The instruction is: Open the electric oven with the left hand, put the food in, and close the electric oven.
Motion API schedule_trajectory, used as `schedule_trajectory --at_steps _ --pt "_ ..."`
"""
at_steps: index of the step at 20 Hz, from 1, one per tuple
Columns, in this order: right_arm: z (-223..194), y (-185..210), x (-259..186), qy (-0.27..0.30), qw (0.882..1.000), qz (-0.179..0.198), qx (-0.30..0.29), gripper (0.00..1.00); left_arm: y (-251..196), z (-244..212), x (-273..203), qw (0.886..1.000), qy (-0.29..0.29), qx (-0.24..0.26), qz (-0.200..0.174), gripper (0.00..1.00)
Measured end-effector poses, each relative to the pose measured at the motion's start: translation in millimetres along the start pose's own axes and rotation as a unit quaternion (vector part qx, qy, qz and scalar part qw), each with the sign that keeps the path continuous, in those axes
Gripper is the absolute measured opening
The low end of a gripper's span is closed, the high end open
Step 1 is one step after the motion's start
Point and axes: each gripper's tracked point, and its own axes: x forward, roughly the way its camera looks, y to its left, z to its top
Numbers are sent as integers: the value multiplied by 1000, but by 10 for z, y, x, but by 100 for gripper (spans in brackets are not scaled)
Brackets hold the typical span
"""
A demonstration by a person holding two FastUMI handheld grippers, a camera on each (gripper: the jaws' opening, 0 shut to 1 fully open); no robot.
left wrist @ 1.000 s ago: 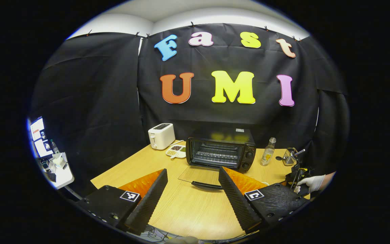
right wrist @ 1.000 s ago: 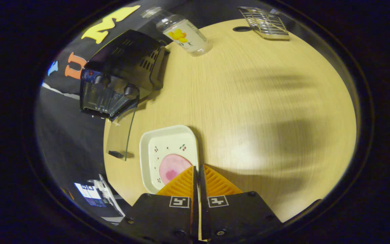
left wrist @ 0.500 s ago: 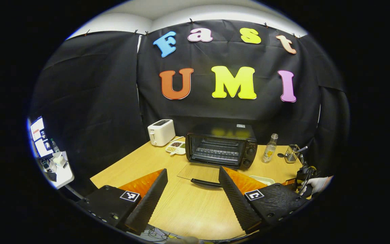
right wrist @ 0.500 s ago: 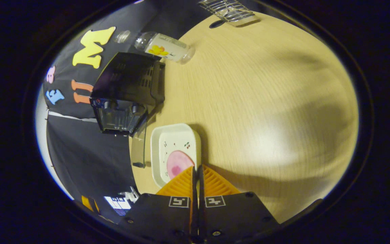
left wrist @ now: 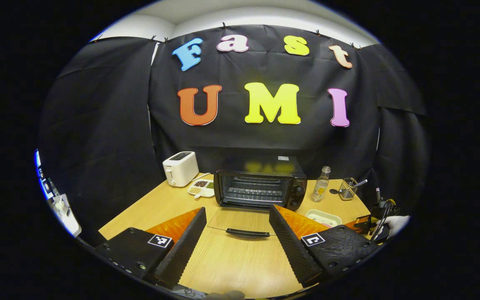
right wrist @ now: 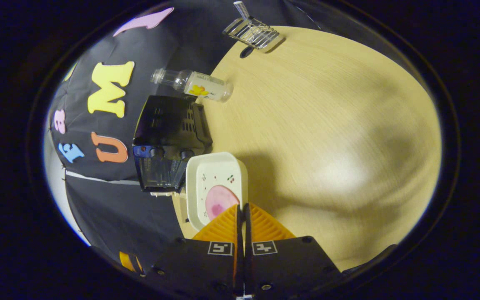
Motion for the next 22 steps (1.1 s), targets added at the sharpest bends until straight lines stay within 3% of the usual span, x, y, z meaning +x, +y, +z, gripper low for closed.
schedule_trajectory --at_steps 7,10,16,22 --pt "-599 590 145 -94 995 -5 43 4 683 -66 102 998 -7 24 -50 96" --pt "-975 866 363 -106 992 4 75 4 1025 -142 95 998 -5 25 -64 97" --pt "-1658 1265 944 -75 994 2 85 4 1641 -247 82 999 11 20 -44 96" --pt "-1655 1503 1509 -57 995 -3 87 4 1968 -204 74 1000 15 18 -15 97"
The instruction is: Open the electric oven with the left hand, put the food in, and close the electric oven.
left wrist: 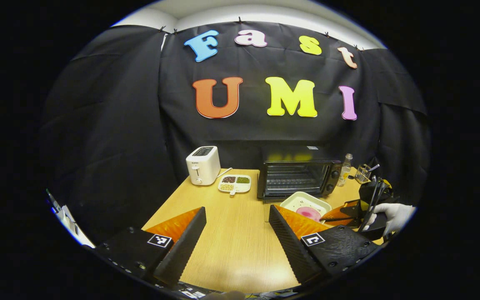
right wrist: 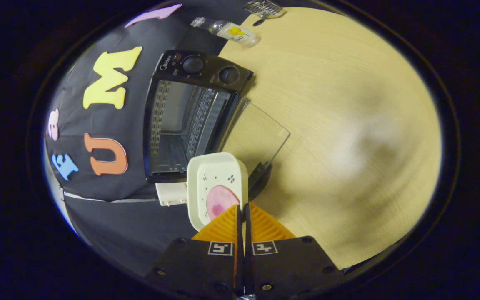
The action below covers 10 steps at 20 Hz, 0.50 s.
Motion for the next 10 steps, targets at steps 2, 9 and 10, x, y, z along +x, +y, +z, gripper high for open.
schedule_trajectory --at_steps 2,9,10 --pt "108 112 144 -3 1000 5 6 4 73 -23 -15 1000 4 -4 13 97" --pt "672 538 650 -47 998 26 -14 4 278 -106 -45 997 20 -27 71 97" --pt "744 607 708 -54 998 30 -20 4 301 -129 -51 996 24 -31 78 97"
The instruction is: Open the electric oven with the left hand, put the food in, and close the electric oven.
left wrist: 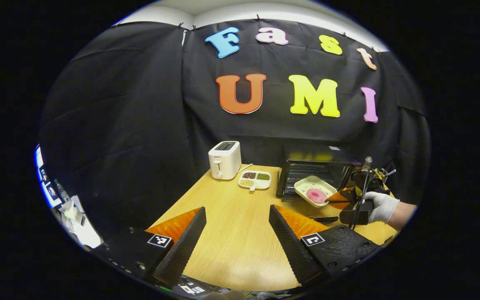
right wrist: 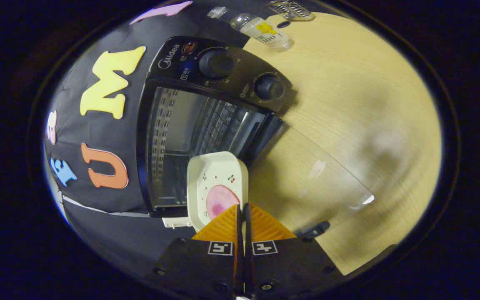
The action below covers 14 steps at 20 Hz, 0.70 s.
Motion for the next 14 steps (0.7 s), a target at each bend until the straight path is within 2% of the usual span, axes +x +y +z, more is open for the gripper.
schedule_trajectory --at_steps 4,9,11,14 --pt "297 218 227 -38 999 18 -17 4 56 -59 -9 1000 10 -14 22 97" --pt "591 340 447 -76 997 22 -18 4 62 -116 17 999 18 -20 38 97" --pt "714 416 515 -96 995 37 -14 4 59 -121 33 999 20 -19 41 97" --pt "683 504 580 -92 994 56 -35 7 49 -94 -13 999 18 -19 45 97"
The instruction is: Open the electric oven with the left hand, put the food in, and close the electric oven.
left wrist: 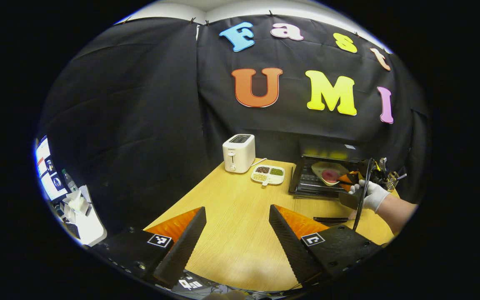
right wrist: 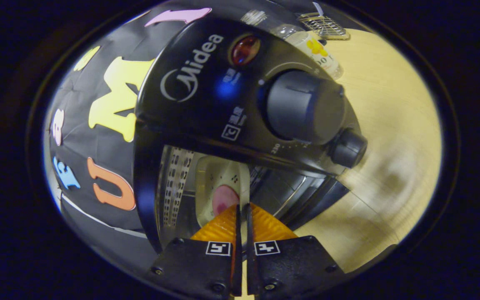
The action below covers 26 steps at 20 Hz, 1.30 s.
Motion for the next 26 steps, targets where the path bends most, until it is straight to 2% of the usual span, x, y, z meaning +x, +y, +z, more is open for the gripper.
schedule_trajectory --at_steps 3,4,5,6,7,10,11,12,13,15,18,22,26 --pt "4 54 -27 -1 999 19 25 15 -6 -4 11 1000 0 -3 -2 97" --pt "-18 35 -76 0 1000 18 26 14 -12 0 15 1000 -1 -4 -3 97" --pt "-7 46 -94 1 1000 20 22 33 -11 -5 16 1000 -2 -4 -5 97" --pt "7 36 -131 -2 1000 17 10 27 -18 1 18 1000 -3 -5 -8 96" --pt "22 48 -175 -7 1000 19 -3 45 -20 8 14 1000 -6 -5 -10 97" --pt "87 102 -394 -13 999 20 -44 56 -32 48 10 1000 -16 -5 -19 96" --pt "98 127 -490 -13 998 20 -62 64 -47 43 6 1000 -16 -5 -23 96" --pt "101 159 -578 -13 996 25 -84 62 -63 44 7 999 -18 -4 -27 97" --pt "77 201 -680 -9 994 31 -104 81 -89 40 -1 999 -19 -2 -31 97" --pt "84 233 -900 -8 989 35 -144 96 -149 77 -28 999 -28 2 -43 97" --pt "99 301 -1333 -17 977 33 -210 96 -204 105 -80 997 -43 6 -60 97" --pt "206 286 -1940 -37 953 27 -298 100 -366 82 -145 995 -49 4 -89 97" --pt "414 190 -2659 -68 917 21 -392 100 -657 96 -205 991 -61 21 -116 96"
